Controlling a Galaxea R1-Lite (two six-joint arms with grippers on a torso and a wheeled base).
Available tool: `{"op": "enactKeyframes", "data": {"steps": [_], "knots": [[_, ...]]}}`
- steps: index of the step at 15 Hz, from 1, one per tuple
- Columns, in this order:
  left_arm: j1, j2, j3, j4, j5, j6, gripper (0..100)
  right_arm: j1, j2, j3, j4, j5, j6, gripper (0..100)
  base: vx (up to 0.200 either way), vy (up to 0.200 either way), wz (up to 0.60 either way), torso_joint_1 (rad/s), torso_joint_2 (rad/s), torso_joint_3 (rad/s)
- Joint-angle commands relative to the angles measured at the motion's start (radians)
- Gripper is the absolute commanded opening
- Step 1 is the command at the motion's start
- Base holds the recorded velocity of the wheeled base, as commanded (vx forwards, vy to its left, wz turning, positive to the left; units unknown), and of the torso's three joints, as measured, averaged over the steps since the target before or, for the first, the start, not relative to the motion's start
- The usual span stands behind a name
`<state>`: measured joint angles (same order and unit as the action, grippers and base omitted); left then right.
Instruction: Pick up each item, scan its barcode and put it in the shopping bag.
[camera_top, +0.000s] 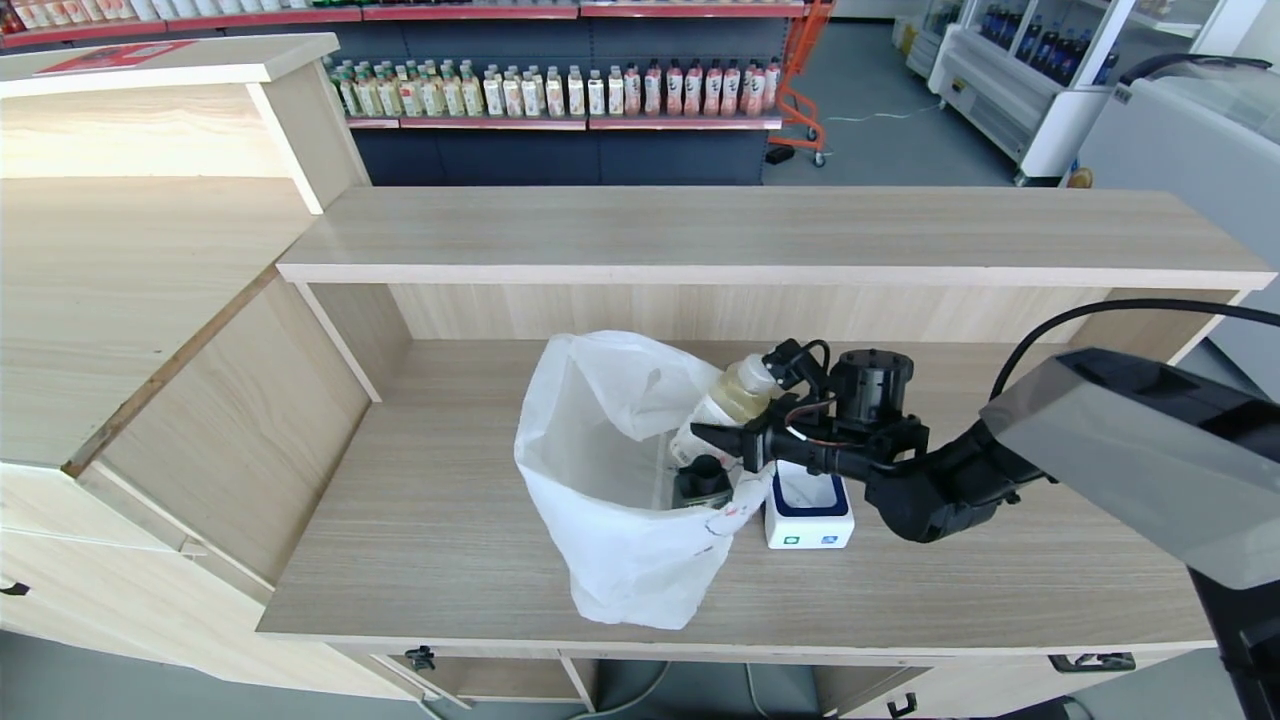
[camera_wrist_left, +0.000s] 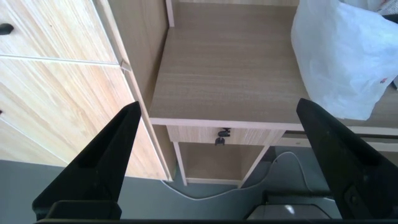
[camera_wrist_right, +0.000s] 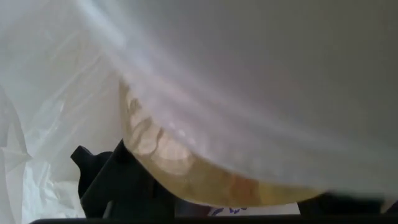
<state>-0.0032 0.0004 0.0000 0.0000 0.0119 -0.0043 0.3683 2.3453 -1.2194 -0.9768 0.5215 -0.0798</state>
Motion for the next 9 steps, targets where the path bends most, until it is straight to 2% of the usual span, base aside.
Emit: {"op": "enactKeyframes", "data": {"steps": [1,4,9], "knots": [[0.0,0.0,0.0,0.0,0.0,0.0,100,0.0,-0.004,0.0,0.006,0.0,0.005,100,0.0,0.0,0.0,0.0,0.0,0.0],[0.0,0.0,0.0,0.0,0.0,0.0,100,-0.009,-0.037,0.009,0.007,0.006,0.035,100,0.0,0.0,0.0,0.0,0.0,0.0],[0.0,0.0,0.0,0.0,0.0,0.0,100,-0.02,-0.161,0.021,0.017,0.009,0.207,100,0.0,0.0,0.0,0.0,0.0,0.0]]}}
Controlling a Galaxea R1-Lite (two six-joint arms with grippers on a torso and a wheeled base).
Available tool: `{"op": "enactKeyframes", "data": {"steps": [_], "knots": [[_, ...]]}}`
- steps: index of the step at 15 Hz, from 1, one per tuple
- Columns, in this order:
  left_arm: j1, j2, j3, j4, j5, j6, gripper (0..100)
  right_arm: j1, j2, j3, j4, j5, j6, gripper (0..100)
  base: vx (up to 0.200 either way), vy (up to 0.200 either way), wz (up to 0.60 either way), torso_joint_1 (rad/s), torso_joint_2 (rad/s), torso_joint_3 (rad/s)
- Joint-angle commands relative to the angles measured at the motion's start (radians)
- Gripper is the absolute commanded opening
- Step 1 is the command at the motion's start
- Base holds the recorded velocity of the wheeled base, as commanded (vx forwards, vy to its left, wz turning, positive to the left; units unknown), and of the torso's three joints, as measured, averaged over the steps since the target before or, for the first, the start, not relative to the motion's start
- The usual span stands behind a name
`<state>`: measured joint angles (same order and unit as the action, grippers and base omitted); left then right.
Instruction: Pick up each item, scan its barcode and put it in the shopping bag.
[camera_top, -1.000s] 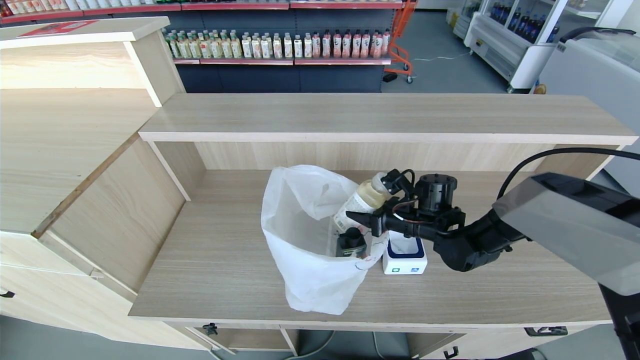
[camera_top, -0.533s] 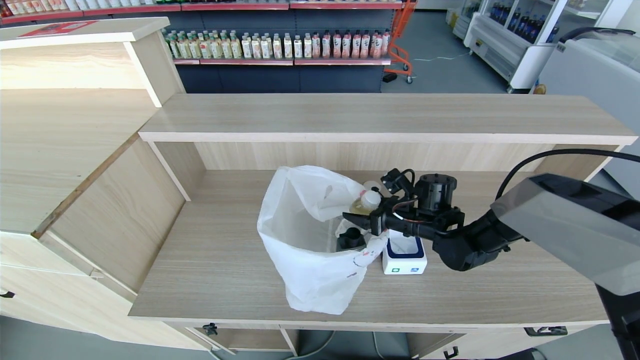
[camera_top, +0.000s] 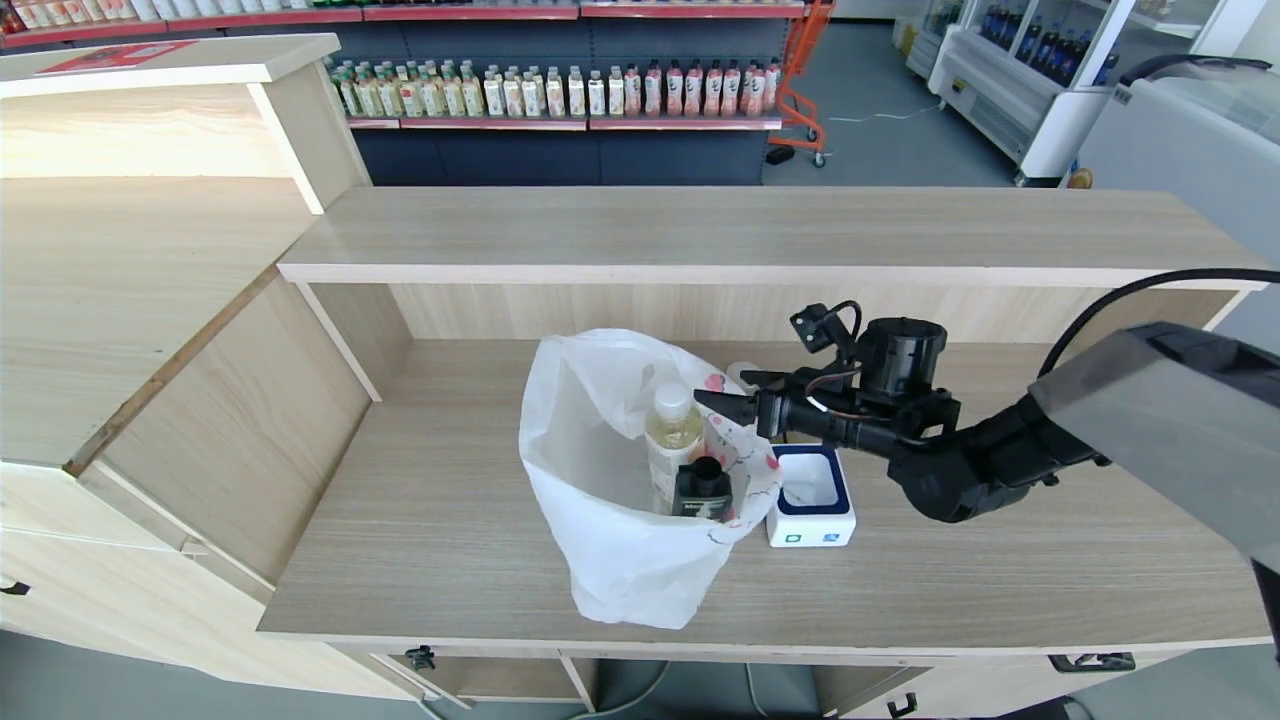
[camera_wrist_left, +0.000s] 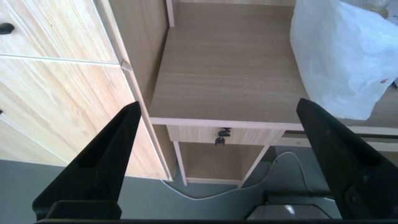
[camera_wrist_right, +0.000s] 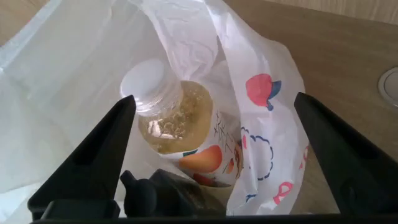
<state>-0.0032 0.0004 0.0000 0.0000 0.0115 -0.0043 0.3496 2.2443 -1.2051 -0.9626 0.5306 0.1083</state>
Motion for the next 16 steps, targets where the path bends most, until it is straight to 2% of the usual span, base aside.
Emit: {"op": "enactKeyframes", "data": {"steps": [1,3,8,10,12,13,14,15,16], "knots": [[0.0,0.0,0.0,0.0,0.001,0.0,100,-0.012,-0.103,0.029,0.004,0.0,0.042,100,0.0,0.0,0.0,0.0,0.0,0.0],[0.0,0.0,0.0,0.0,0.001,0.0,100,-0.04,-0.199,0.093,0.013,-0.001,0.045,100,0.0,0.0,0.0,0.0,0.0,0.0],[0.0,0.0,0.0,0.0,0.001,0.0,100,-0.21,-0.69,0.469,0.136,-0.001,0.039,100,0.0,0.0,0.0,0.0,0.0,0.0],[0.0,0.0,0.0,0.0,0.001,0.0,100,-0.359,-0.989,0.731,0.185,-0.011,0.007,100,0.0,0.0,0.0,0.0,0.0,0.0],[0.0,0.0,0.0,0.0,0.001,0.0,100,-0.492,-1.272,0.949,0.332,-0.031,-0.068,100,0.0,0.0,0.0,0.0,0.0,0.0],[0.0,0.0,0.0,0.0,0.001,0.0,100,-0.508,-1.44,1.073,0.389,-0.143,-0.071,100,0.0,0.0,0.0,0.0,0.0,0.0],[0.0,0.0,0.0,0.0,0.001,0.0,100,-0.501,-1.526,1.135,0.406,-0.23,-0.071,100,0.0,0.0,0.0,0.0,0.0,0.0],[0.0,0.0,0.0,0.0,0.001,0.0,100,-0.446,-1.709,1.205,0.464,-0.39,-0.075,100,0.0,0.0,0.0,0.0,0.0,0.0],[0.0,0.0,0.0,0.0,0.001,0.0,100,-0.4,-1.887,1.205,0.64,-0.506,-0.081,100,0.0,0.0,0.0,0.0,0.0,0.0]]}}
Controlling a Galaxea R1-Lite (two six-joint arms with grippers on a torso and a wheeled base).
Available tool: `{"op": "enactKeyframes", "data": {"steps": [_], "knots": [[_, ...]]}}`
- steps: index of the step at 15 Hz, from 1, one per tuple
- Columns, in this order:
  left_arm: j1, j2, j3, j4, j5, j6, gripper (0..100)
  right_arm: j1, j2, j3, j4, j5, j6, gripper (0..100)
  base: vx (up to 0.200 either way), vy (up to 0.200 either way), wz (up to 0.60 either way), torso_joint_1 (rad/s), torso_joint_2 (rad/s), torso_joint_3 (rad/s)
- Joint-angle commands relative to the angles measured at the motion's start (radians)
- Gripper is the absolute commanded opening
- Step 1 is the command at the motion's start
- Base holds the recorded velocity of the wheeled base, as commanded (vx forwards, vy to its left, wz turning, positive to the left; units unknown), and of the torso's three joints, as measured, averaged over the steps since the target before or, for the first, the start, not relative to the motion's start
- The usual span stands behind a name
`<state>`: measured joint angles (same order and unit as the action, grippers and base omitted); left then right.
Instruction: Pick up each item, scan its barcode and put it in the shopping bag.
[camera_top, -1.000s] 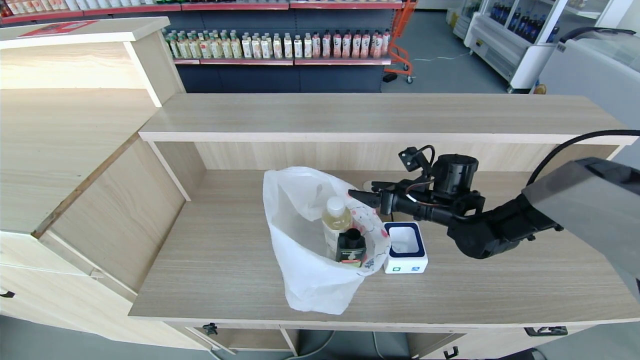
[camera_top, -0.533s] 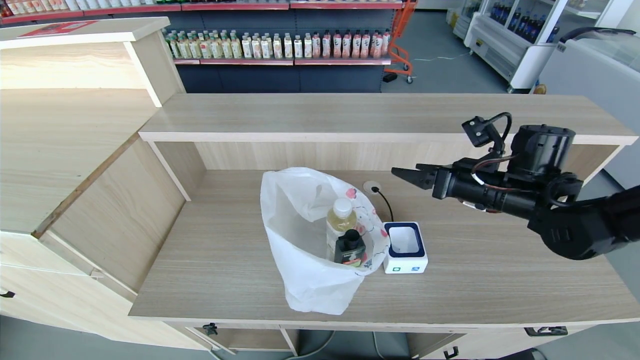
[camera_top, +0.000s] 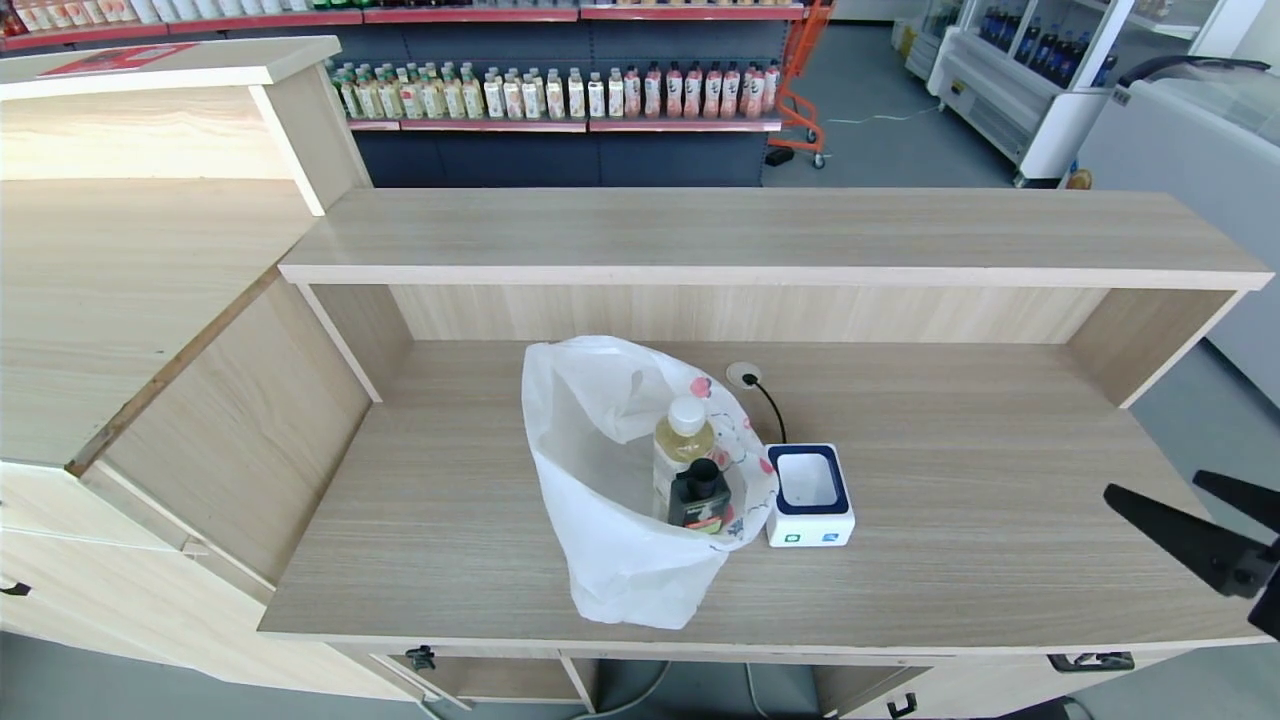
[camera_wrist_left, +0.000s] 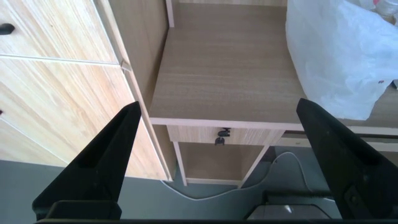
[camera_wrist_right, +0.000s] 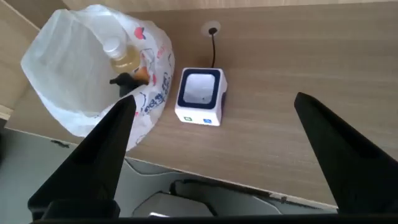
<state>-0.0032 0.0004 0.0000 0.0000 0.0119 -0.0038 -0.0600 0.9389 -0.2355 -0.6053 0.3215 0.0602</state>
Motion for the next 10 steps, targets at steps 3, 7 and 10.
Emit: {"op": "enactKeyframes", "data": {"steps": [3,7,10], "knots": [[0.0,0.0,0.0,0.0,0.0,-0.001,100,0.035,-0.873,0.236,0.607,-0.358,-0.034,100,0.0,0.0,0.0,0.0,0.0,0.0],[0.0,0.0,0.0,0.0,0.0,-0.001,100,0.063,-0.939,0.236,0.602,-0.354,-0.03,100,0.0,0.0,0.0,0.0,0.0,0.0],[0.0,0.0,0.0,0.0,0.0,-0.001,100,0.063,-0.939,0.236,0.602,-0.355,-0.022,100,0.0,0.0,0.0,0.0,0.0,0.0]]}}
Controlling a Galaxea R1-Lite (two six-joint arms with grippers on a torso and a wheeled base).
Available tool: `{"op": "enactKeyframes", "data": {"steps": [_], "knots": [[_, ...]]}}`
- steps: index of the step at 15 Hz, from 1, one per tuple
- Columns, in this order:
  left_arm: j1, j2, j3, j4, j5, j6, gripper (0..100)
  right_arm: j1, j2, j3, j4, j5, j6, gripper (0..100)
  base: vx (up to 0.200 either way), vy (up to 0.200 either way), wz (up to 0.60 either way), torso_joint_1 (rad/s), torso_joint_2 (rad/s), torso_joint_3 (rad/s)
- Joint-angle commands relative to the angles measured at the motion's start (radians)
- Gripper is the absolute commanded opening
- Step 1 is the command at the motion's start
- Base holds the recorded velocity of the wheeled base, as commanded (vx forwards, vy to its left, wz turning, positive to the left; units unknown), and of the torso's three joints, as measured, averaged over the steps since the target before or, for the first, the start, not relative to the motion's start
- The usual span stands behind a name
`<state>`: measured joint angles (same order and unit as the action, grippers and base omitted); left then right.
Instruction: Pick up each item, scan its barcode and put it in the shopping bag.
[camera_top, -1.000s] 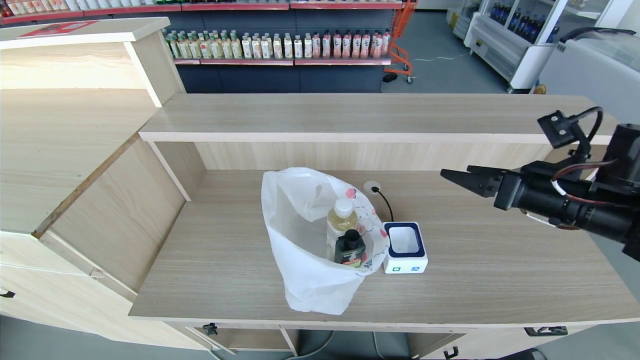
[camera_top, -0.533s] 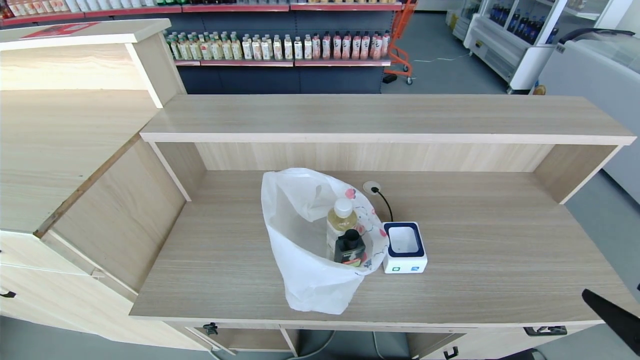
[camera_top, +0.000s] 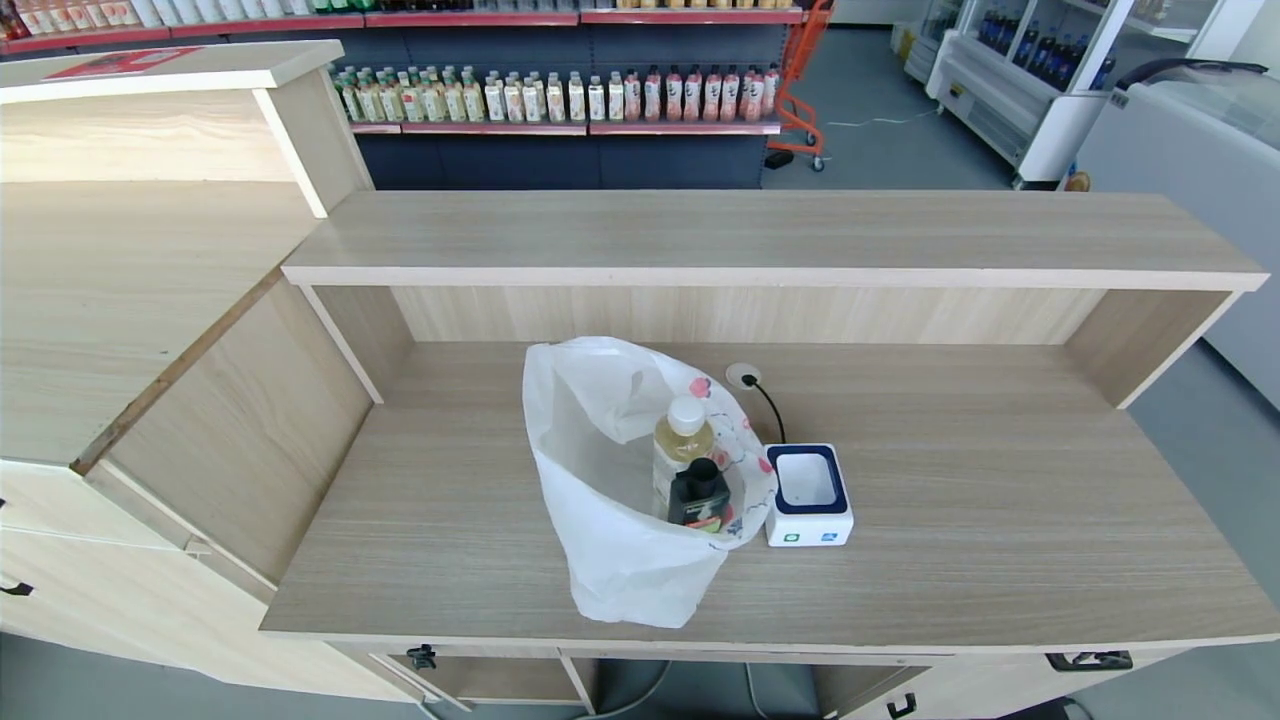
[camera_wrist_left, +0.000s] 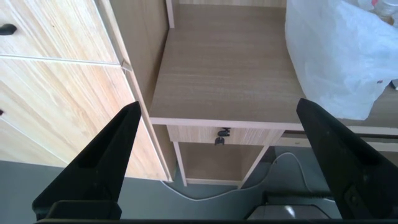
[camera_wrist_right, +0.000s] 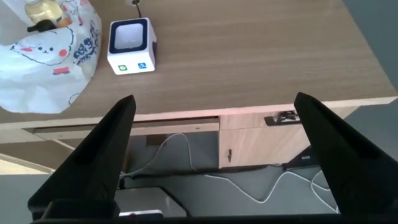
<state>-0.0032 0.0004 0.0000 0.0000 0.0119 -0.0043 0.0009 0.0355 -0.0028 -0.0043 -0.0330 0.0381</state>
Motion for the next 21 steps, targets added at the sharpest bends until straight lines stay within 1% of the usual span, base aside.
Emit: {"op": "enactKeyframes", "data": {"steps": [1,12,16,21], "knots": [[0.0,0.0,0.0,0.0,0.0,0.0,100,0.002,-0.036,0.003,0.0,-0.001,0.009,100,0.0,0.0,0.0,0.0,0.0,0.0],[0.0,0.0,0.0,0.0,0.0,0.001,100,0.002,-0.036,0.003,0.001,-0.001,-0.012,100,0.0,0.0,0.0,0.0,0.0,0.0],[0.0,0.0,0.0,0.0,0.0,0.013,100,0.002,-0.036,0.003,0.001,0.001,-0.014,100,0.0,-0.2,0.0,0.005,0.0,0.002],[0.0,0.0,0.0,0.0,0.0,0.013,100,0.002,-0.036,0.003,0.001,-0.001,-0.015,100,0.0,-0.2,0.0,0.003,0.0,0.004]]}}
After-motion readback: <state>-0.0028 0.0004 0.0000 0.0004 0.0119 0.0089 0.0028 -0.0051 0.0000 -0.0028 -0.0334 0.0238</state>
